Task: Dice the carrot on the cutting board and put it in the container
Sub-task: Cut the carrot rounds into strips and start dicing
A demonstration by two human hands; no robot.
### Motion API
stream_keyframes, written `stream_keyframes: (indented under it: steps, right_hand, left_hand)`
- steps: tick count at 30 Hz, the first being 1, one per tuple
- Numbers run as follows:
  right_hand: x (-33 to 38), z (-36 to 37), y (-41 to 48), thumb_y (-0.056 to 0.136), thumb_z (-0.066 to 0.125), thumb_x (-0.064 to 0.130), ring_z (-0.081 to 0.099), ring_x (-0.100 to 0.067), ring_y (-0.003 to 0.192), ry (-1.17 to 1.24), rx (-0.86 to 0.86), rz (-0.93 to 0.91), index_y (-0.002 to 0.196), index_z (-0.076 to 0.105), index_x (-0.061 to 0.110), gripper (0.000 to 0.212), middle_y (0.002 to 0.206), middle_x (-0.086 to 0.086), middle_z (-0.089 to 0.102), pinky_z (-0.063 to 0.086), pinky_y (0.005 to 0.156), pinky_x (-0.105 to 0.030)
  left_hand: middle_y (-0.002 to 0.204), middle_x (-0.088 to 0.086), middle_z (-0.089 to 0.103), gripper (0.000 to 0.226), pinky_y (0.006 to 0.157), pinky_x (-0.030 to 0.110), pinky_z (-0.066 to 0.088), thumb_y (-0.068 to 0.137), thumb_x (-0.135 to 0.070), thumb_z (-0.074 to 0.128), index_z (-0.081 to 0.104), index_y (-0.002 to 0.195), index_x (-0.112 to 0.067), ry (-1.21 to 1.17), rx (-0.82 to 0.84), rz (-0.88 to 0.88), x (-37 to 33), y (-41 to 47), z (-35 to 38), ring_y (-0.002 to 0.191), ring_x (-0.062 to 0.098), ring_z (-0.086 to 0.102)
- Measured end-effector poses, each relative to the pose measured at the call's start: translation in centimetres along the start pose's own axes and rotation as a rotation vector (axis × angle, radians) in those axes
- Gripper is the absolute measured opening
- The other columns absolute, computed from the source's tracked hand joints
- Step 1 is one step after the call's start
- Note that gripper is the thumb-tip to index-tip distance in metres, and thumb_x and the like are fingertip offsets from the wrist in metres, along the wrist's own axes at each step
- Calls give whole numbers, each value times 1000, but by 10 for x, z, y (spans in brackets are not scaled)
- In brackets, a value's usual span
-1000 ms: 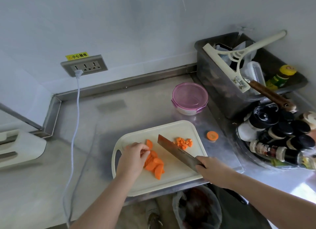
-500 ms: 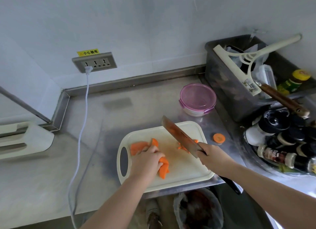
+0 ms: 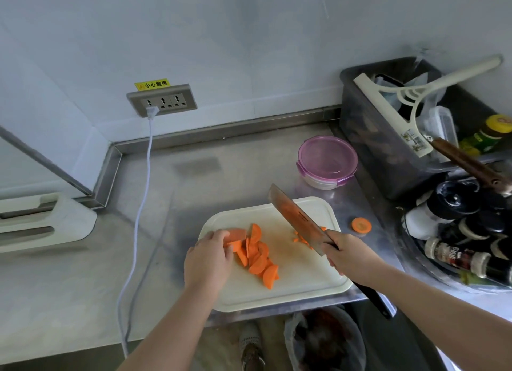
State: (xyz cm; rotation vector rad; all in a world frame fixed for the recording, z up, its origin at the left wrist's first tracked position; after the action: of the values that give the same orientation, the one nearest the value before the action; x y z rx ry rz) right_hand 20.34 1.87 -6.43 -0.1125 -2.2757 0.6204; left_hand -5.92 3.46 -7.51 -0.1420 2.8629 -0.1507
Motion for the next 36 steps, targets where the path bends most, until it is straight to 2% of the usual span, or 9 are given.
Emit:
stream_keyframes:
  steps: [2, 5, 10, 18, 22, 28, 32, 34, 36]
  right_hand:
    - [0, 1, 1, 94, 39, 12, 41, -14, 50, 3, 12, 3, 74, 46, 20, 23, 64, -4, 50, 35, 46, -21]
    - [0, 2, 3, 95, 40, 15, 43, -15, 51, -4, 19, 4, 78, 48, 16, 19, 64, -4, 52, 37, 48, -24]
    - [-2, 2, -1, 95, 39, 13, 42, -15, 52, -11, 21, 18, 75, 46, 18, 22, 64, -4, 52, 36, 45, -20]
    - [-11, 2, -4, 94, 39, 12, 42, -14, 53, -10, 35, 48, 73, 44, 18, 22, 66, -3, 52, 35, 45, -18]
    - [-11, 1, -5, 93, 39, 12, 43, -13, 52, -17, 39, 44, 73, 45, 18, 22, 65, -2, 52, 35, 45, -18]
    - [-9, 0, -5, 94, 39, 13, 42, -13, 52, -2, 44, 33, 73, 46, 17, 22, 64, -3, 51, 36, 45, -18]
    - [-7, -1, -5, 94, 39, 12, 43, -13, 51, -7, 39, 26, 73, 46, 18, 23, 64, -3, 52, 36, 44, -17]
    - [-7, -3, -8, 94, 39, 13, 43, -12, 51, -6, 28, 20, 74, 47, 18, 22, 65, -3, 52, 36, 44, -16]
    - [-8, -7, -10, 95, 39, 13, 43, -12, 51, 3, 20, 18, 75, 48, 16, 21, 66, -4, 52, 35, 44, -16]
  left_hand:
    - [122, -3, 50, 25, 88, 31, 43, 93, -33, 52, 57, 117, -28, 31, -27, -1, -1, -5, -2, 106, 20, 57]
    - [114, -8, 52, 23, 88, 29, 39, 91, -45, 52, 61, 107, -30, 81, -3, 129, -26, -16, 1, 101, 18, 58]
    - [115, -8, 53, 57, 93, 32, 39, 80, -68, 50, 49, 120, -28, 162, 199, 138, -50, -32, 27, 107, 17, 56]
    - [112, -9, 54, 32, 82, 28, 51, 90, -46, 55, 48, 116, -29, 15, 168, 109, -50, -34, 27, 96, 12, 60]
    - [113, -11, 54, 24, 80, 25, 48, 92, -38, 57, 52, 113, -29, -42, 157, 89, -47, -32, 28, 97, 10, 58]
    - [100, -13, 60, 10, 65, 19, 38, 93, -36, 55, 59, 100, -30, -130, 141, 69, -43, -28, 23, 87, 7, 58]
    - [89, -14, 63, 8, 67, 12, 42, 90, -31, 62, 64, 95, -26, -436, 242, -10, -49, -19, 28, 82, 3, 58]
    - [81, -13, 62, 7, 57, 7, 38, 89, -29, 63, 65, 91, -22, -443, 293, -2, -61, -13, 32, 73, 1, 57]
    - [80, -7, 66, 9, 57, 10, 45, 89, -27, 63, 67, 87, -19, -405, 347, 30, -78, -9, 40, 69, 6, 59]
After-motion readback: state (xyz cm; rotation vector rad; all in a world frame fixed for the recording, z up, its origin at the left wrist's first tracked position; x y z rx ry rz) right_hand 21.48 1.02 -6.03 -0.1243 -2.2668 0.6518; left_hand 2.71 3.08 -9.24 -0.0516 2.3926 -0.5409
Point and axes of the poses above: each hand's wrist, its own y-axis towards the middle knuckle, its own z-axis out of the palm, x = y × z, the point moved 6 cm from there along y, towards the middle knuckle
